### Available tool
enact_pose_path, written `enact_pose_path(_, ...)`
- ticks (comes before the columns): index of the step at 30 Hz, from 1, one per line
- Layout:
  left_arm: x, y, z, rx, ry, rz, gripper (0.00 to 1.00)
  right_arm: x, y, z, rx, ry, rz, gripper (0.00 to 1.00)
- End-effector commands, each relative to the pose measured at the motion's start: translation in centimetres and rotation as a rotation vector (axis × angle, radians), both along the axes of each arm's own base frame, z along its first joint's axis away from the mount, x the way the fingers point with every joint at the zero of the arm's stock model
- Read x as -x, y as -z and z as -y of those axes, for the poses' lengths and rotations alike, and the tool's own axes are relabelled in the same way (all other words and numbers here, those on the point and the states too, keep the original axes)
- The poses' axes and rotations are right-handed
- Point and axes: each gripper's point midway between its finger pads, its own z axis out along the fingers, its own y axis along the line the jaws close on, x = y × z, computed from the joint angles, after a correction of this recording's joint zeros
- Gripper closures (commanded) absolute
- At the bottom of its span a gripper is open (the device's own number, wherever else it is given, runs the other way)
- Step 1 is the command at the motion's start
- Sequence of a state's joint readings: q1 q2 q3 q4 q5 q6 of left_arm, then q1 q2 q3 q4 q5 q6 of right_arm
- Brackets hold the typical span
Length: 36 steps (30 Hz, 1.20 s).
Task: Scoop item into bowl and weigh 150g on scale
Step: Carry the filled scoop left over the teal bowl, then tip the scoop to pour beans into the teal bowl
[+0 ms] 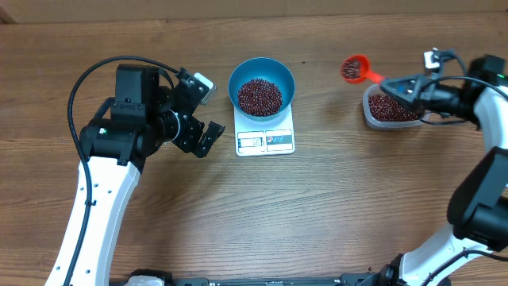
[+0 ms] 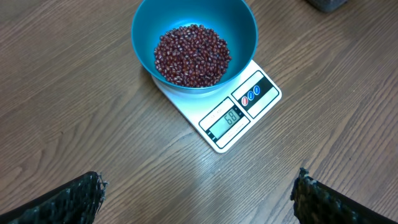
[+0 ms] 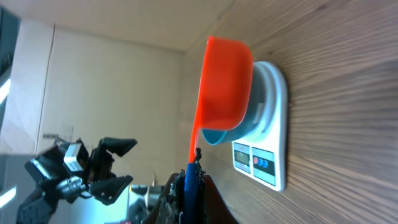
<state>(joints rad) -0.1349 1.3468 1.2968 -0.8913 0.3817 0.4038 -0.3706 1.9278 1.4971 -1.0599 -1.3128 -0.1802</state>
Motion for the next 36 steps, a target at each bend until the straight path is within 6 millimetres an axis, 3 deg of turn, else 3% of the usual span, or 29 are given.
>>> enact_pose_path(1, -0.1, 0.3, -0.1, -0.014, 0.017, 0.006, 0.00, -0.2, -0.6, -2.8, -0.067, -0.054, -0.033, 0.96)
enact_pose_path(10, -0.1, 0.3, -0.1, -0.014, 0.017, 0.006, 0.00, -1.3, 0.6, -10.6, 0.033, -0.167, -0.080, 0.96)
enact_pose_path(18, -0.1, 0.3, -0.1, -0.014, 0.017, 0.006, 0.01, -1.5, 1.3, -15.2, 0.231, -0.194, -0.061, 0.96)
enact_pose_path(36, -0.1, 0.3, -0.1, -0.014, 0.017, 0.006, 0.01, -1.3, -0.4, -19.5, 0.946, -0.080, 0.178, 0.96)
